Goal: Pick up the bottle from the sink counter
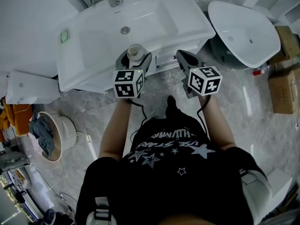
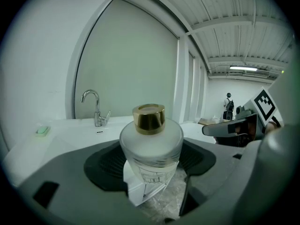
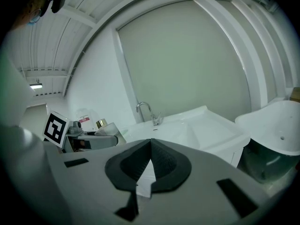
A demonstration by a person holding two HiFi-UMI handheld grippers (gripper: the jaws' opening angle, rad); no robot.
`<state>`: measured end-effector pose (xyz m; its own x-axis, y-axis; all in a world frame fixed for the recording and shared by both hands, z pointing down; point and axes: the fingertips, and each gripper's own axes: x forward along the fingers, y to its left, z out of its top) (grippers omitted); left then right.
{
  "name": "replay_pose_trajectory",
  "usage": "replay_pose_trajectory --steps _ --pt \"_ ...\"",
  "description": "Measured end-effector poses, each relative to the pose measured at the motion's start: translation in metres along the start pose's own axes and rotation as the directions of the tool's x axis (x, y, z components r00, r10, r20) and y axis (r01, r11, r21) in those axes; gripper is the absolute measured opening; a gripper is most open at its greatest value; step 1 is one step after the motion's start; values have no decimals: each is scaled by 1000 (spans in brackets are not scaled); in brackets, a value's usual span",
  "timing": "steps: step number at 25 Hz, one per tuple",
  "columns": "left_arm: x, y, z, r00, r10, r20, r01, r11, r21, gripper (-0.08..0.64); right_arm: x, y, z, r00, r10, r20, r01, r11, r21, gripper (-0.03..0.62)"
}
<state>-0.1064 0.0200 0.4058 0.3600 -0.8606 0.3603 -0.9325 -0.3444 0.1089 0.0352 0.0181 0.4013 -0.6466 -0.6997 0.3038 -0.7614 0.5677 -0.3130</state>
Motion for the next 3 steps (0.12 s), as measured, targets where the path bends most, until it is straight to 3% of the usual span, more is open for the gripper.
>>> replay_pose_trajectory --steps 3 --pt "-16 -3 -5 1000 -6 7 6 1000 1 341 -9 13 -4 1000 2 4 -2 1000 -14 6"
